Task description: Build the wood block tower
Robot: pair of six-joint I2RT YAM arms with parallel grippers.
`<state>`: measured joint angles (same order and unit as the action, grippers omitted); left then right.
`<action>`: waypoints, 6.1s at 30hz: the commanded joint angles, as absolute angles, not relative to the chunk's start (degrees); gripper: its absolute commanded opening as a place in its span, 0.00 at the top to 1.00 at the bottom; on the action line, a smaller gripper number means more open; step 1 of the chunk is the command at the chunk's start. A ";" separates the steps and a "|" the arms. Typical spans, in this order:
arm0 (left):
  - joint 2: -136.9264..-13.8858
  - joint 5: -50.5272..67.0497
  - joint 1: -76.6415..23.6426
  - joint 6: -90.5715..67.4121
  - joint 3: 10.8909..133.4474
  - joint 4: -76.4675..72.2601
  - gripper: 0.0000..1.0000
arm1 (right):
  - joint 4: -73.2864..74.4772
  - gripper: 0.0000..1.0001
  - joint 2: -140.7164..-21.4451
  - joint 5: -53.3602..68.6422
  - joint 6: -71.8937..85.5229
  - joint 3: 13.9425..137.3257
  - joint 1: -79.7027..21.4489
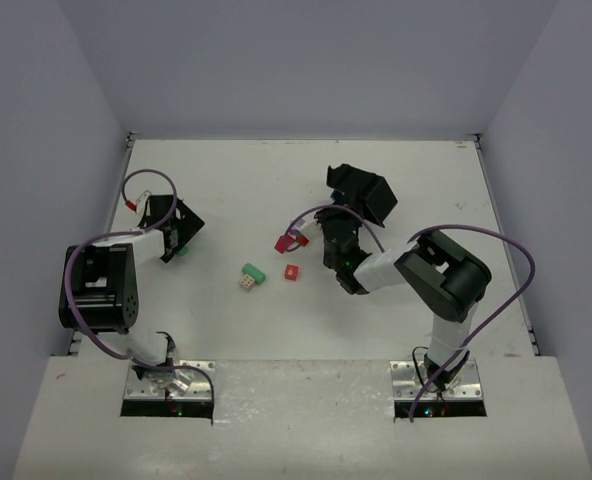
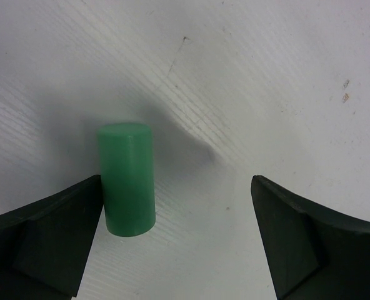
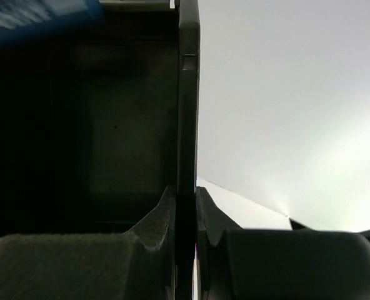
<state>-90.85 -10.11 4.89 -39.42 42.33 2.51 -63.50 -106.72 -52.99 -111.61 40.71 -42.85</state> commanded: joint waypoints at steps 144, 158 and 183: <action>-64.35 -8.39 -13.63 -39.55 36.04 11.39 0.00 | -10.51 0.01 -47.73 16.82 20.69 17.42 -16.96; -62.23 -10.57 -30.89 -46.33 30.65 24.21 0.01 | -7.52 0.01 -48.34 9.94 21.71 17.79 -16.96; -72.77 -15.80 -33.10 -43.96 34.72 24.25 0.25 | -5.92 0.01 -49.01 5.98 21.62 18.25 -16.96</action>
